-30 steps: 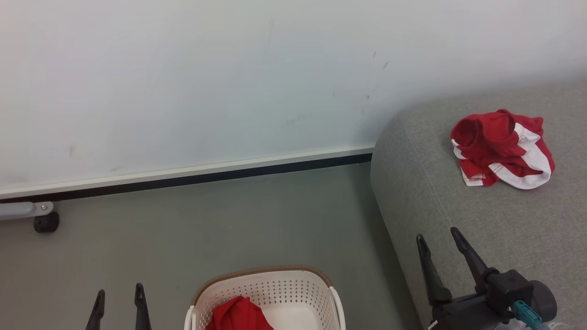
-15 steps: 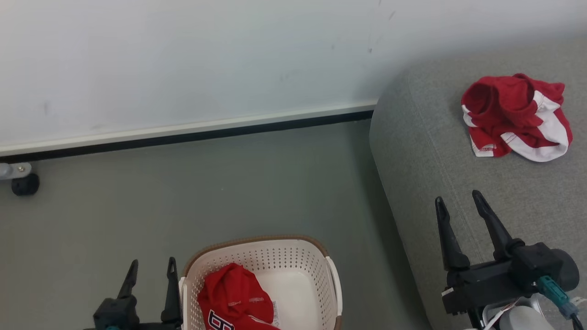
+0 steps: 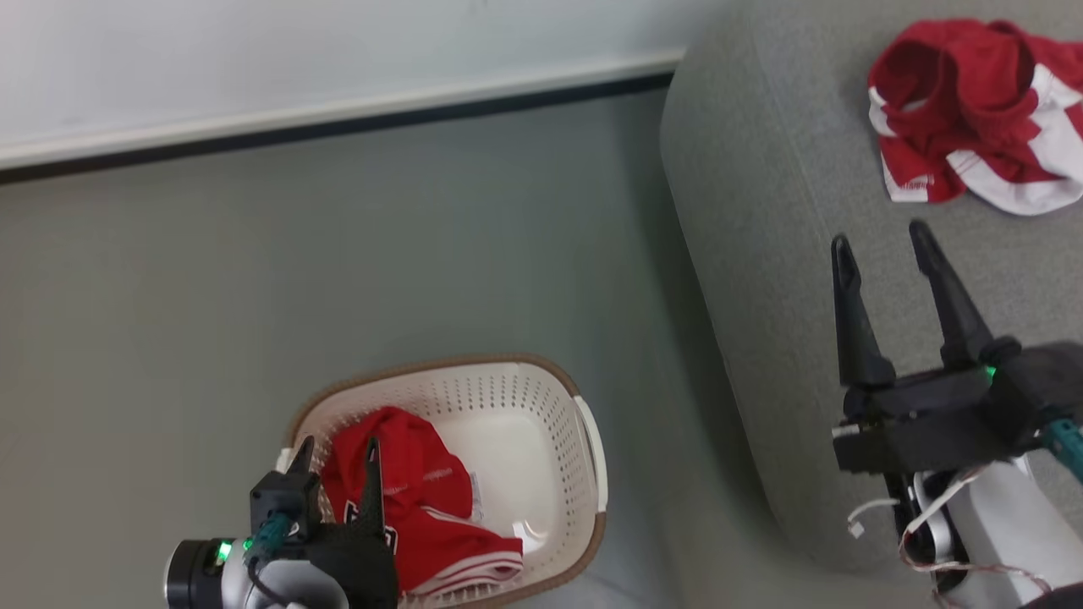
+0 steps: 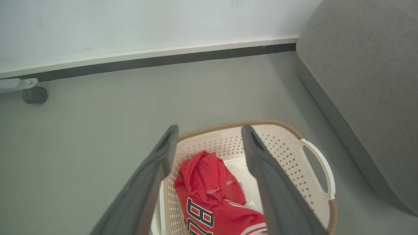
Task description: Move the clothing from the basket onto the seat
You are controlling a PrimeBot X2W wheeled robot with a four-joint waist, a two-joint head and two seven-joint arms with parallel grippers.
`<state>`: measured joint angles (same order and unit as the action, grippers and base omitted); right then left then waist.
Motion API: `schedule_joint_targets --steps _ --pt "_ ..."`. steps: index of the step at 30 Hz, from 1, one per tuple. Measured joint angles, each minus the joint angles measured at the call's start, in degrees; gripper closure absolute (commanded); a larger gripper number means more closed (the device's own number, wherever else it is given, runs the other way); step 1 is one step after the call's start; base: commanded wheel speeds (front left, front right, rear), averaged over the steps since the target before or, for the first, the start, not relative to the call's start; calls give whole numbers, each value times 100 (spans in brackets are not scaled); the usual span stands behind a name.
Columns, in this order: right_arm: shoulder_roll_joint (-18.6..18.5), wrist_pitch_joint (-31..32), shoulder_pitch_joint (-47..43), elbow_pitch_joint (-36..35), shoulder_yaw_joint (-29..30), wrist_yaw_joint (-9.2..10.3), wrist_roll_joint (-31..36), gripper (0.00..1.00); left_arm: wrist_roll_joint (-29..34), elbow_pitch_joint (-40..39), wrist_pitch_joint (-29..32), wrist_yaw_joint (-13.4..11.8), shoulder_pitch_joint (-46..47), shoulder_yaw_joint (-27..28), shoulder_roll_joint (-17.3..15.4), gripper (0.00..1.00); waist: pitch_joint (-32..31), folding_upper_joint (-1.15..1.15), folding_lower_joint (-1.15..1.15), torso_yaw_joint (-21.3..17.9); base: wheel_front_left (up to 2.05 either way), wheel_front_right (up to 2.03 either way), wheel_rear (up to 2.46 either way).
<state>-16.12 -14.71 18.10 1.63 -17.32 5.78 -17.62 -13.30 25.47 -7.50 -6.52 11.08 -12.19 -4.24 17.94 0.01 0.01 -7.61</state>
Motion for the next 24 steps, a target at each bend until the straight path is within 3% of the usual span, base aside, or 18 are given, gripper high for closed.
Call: schedule_joint_targets --steps 5,24 --pt "-3 0 358 -143 47 -75 -2 0 62 445 168 -1 332 -90 23 0 417 0 0 -124 0 0 0" --pt "-40 -1 1157 -627 344 -75 -5 0 441 1714 517 -10 1539 -345 64 0 2047 0 0 -472 0 0 0"
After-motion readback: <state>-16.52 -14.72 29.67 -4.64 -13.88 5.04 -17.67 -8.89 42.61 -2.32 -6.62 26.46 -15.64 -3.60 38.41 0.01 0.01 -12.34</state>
